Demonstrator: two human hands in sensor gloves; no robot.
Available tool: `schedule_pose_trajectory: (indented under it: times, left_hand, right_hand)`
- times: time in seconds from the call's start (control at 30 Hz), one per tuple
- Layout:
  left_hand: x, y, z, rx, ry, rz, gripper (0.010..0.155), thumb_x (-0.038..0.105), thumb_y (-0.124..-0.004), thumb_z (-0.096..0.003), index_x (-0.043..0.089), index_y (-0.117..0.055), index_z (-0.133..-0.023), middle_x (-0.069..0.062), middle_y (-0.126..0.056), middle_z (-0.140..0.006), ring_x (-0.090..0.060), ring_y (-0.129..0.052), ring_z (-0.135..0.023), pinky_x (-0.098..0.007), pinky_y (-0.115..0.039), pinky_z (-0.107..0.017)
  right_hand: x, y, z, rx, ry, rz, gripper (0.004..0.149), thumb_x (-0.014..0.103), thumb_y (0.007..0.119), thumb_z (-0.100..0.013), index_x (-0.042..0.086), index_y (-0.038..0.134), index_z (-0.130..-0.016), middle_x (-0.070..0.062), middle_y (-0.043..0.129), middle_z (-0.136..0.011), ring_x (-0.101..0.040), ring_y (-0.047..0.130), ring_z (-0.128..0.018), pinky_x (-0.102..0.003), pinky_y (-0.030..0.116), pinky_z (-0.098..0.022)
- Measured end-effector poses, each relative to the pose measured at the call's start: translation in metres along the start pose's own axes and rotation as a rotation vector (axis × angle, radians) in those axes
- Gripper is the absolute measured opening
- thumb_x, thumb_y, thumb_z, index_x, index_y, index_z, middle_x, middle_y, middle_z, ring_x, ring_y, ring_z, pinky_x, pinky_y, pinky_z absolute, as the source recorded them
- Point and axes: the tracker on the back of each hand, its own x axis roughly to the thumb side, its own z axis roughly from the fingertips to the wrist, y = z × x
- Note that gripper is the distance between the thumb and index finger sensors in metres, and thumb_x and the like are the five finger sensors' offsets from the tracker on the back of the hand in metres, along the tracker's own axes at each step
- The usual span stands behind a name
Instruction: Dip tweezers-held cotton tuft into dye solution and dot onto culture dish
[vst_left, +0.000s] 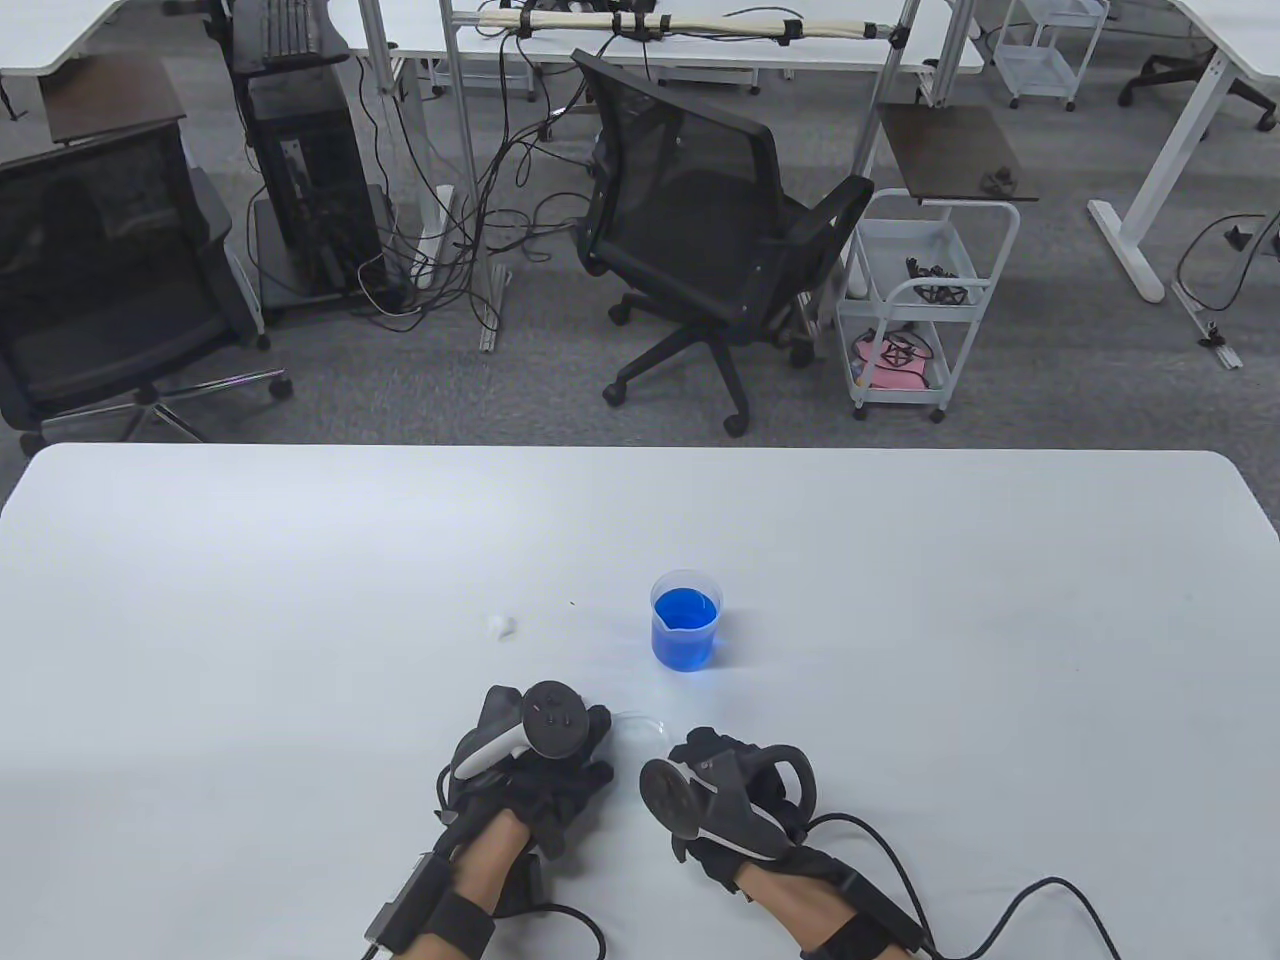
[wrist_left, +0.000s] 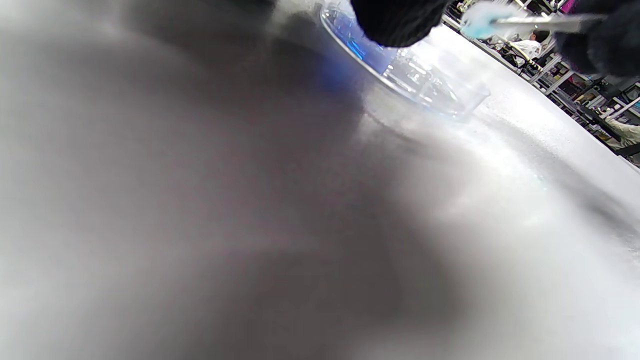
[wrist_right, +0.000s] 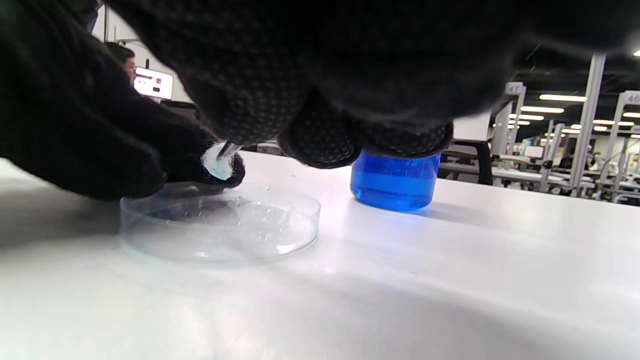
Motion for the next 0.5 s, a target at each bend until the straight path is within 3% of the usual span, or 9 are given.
schedule_pose_trajectory:
  times: [0.27,0.5]
  left_hand:
    - [0.0,0.0,0.0,0.001,-0.001,-0.002,0.067,0.039,-0.062,-0.0632,0.017,-0.027,-0.116,-0.023,-0.015,-0.123,-0.053,-0.012,-0.106,-0.078,-0.016,-0.066]
    - [0.0,0.0,0.0,0.003,-0.001,-0.006,0.067,0.039,-0.062,-0.0632,0.017,-0.027,-0.116,-0.023,-0.015,-0.123,-0.053,-0.013,-0.106,-0.078,-0.017,-0.066]
  right_hand:
    - [0.004,0.015,-0.002,0.05,-0.013,0.028,0.04,0.028,0.093,-0.026,-0.001,0.109,-0.048,-0.024,0.103,-0.052,-0.016,0.098,-0.015,-0.032,0.088,-0.004]
    - [0.001,0.004,-0.005,0.01,0.007,0.015,0.04,0.028,0.093,-0.026,-0.001,0.109,-0.048,-0.024,0.104,-0.052,-0.016,0.098,-0.015,-0.032,0.088,-0.004]
